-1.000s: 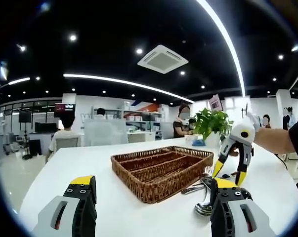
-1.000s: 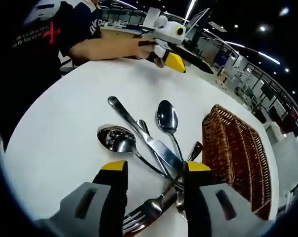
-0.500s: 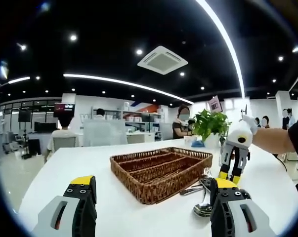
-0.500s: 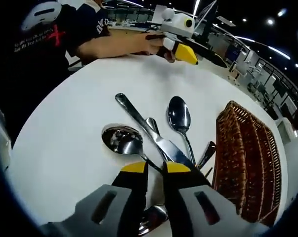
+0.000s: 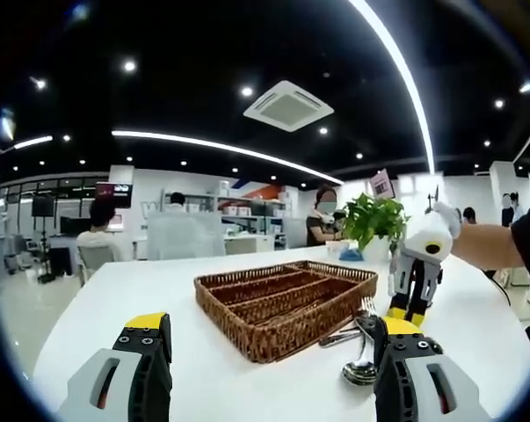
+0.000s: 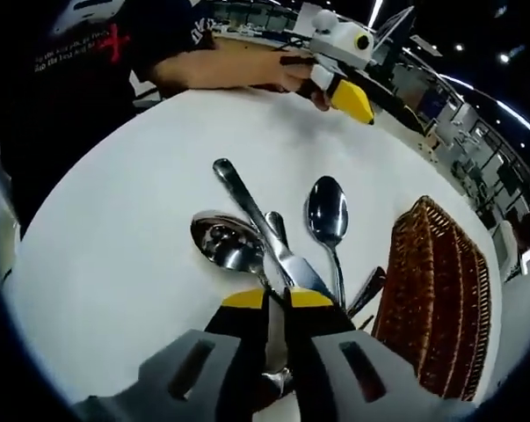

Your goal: Arrange the knives, forks, and spoons in their matching storage slots by inserting each utensil handle-first until every utensil is classified and aligned in the correct compartment

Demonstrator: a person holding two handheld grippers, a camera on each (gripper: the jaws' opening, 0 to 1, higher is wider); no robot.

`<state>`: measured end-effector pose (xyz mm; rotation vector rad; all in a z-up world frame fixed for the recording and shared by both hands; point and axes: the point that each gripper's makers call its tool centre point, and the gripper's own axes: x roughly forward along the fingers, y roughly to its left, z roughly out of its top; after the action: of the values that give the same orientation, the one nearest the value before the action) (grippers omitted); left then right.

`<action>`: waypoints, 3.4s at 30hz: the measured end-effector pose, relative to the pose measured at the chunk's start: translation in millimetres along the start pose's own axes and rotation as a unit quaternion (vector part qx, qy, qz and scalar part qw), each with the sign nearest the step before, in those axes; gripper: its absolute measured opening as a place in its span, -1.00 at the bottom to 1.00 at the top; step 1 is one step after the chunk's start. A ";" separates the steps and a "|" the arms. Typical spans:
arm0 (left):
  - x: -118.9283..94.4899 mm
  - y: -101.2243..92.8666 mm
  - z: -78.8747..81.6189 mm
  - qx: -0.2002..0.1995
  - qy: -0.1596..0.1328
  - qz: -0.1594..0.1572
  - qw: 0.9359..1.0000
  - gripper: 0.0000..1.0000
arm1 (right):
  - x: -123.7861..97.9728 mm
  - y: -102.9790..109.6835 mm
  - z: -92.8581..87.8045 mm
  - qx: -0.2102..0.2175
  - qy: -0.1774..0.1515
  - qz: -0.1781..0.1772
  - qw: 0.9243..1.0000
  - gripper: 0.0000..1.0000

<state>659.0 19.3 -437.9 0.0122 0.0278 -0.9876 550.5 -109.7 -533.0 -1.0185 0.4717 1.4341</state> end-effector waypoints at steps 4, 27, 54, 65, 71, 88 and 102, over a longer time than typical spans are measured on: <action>-0.6 0.7 -0.2 0.000 0.000 0.000 1.000 1.00 | -0.2 -0.8 0.0 -0.013 0.007 -0.001 1.000 -0.95; 4.3 -35.1 -3.1 0.013 0.011 -0.066 0.998 1.00 | -24.3 -6.2 4.6 0.041 0.021 -0.036 0.998 -1.00; 13.6 -119.3 -29.4 0.087 0.066 -0.210 0.971 -0.36 | -31.4 -25.5 20.0 0.164 0.037 -0.076 0.983 -1.00; 11.0 -124.0 -47.2 0.107 0.095 -0.232 0.962 -0.93 | -27.2 -9.7 26.4 0.183 0.043 -0.063 0.980 -1.00; 9.0 -117.7 -43.6 0.091 0.090 -0.226 0.966 -1.00 | -25.6 -3.8 36.7 0.186 0.035 -0.049 0.981 -0.96; 8.5 -113.8 -41.2 0.089 0.092 -0.217 0.968 -1.00 | -15.1 -7.2 31.9 0.217 -0.021 -0.045 0.975 -0.82; 7.3 -104.2 -29.4 0.073 0.066 -0.198 0.975 -1.00 | -16.8 -15.3 35.7 0.200 -0.001 -0.080 0.976 -0.99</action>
<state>575.4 -43.5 -467.2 0.2153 0.0819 -1.3854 551.9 -88.5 -496.4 -0.7120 0.6334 1.1365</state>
